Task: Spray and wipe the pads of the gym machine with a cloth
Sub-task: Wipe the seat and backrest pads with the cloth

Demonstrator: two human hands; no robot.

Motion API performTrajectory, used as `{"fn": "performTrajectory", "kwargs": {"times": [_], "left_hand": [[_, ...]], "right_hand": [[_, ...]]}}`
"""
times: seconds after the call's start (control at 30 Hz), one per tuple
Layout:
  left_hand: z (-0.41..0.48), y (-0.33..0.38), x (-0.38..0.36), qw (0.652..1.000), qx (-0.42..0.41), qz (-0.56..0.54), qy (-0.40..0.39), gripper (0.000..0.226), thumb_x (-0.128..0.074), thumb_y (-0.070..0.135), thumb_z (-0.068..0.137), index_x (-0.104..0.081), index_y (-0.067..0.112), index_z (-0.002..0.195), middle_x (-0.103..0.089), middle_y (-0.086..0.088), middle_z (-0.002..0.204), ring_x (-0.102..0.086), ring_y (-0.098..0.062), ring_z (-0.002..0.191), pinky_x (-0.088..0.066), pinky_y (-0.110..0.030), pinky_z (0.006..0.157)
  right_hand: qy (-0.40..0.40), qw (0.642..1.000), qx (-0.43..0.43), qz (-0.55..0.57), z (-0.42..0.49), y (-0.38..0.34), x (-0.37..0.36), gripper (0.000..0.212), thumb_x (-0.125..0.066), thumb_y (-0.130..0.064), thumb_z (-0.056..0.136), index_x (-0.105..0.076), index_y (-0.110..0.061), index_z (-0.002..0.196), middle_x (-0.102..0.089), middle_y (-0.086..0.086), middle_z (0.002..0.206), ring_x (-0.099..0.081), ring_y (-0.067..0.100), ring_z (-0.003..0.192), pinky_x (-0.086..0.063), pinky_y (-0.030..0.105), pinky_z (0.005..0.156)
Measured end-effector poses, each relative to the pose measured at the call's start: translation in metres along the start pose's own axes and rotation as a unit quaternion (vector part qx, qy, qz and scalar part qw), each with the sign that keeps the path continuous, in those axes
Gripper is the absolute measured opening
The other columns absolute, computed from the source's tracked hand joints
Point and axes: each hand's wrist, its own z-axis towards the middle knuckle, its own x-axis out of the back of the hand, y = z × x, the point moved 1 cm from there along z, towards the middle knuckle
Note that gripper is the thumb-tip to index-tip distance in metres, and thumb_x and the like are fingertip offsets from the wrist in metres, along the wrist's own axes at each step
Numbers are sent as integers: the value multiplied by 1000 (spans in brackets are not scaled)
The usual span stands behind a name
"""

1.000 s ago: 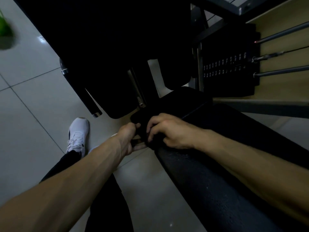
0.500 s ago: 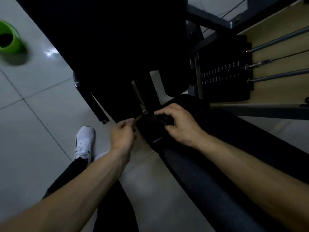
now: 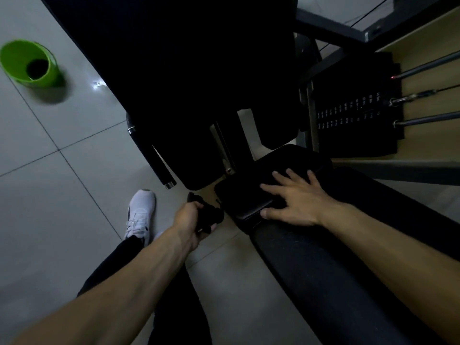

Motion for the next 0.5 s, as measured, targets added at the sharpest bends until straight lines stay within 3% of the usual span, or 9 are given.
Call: {"fn": "performTrajectory", "kwargs": {"times": [0.07, 0.1, 0.2, 0.3, 0.43, 0.5], "left_hand": [[15, -4, -16, 1000, 6, 16, 3, 13, -48, 12, 99, -58, 7, 105, -66, -17, 97, -64, -27, 73, -59, -40, 53], [18, -2, -25, 1000, -3, 22, -3, 11, -44, 11, 100, -55, 10, 96, -62, -12, 80, -61, -22, 59, -54, -34, 45], [25, -1, -47, 999, -26, 29, -10, 23, -36, 11, 100, -44, 17, 79, -45, 3, 46, -41, -12, 34, -30, -18, 34], [16, -9, -52, 997, -51, 49, 13, 24, -37, 10, 98, -48, 16, 78, -50, -1, 56, -47, -17, 45, -35, -23, 41], [-26, -29, -41, 996, -65, 55, 9, 27, -44, 11, 96, -68, 24, 95, -71, -13, 92, -67, -30, 79, -59, -41, 69], [-44, -40, -33, 996, -65, 57, -6, 39, -44, 7, 92, -71, 32, 106, -75, -14, 94, -69, -31, 82, -60, -43, 70]], "right_hand": [[3, 1000, 10, 13, 5, 3, -2, 82, -47, -81, 88, -20, -51, 159, 1, -7, 173, 10, 23, 159, 14, 58, 124], [15, 1000, 10, 14, 6, 1, -1, 82, -50, -80, 87, -22, -51, 159, -1, -7, 173, 9, 23, 159, 13, 58, 123], [46, 999, 8, 23, 14, -1, -2, 83, -55, -79, 85, -29, -49, 157, -7, -8, 173, 4, 23, 159, 12, 60, 122], [47, 999, 8, 21, 15, -3, -2, 82, -56, -79, 85, -31, -48, 157, -8, -6, 173, 3, 26, 160, 12, 62, 121], [45, 999, 1, 27, 14, -6, 0, 80, -58, -77, 86, -32, -48, 156, -9, -5, 173, 3, 28, 159, 12, 63, 121], [47, 999, 2, 27, 15, -8, -1, 80, -58, -77, 85, -33, -48, 156, -10, -5, 173, 3, 28, 159, 12, 63, 121]]}}
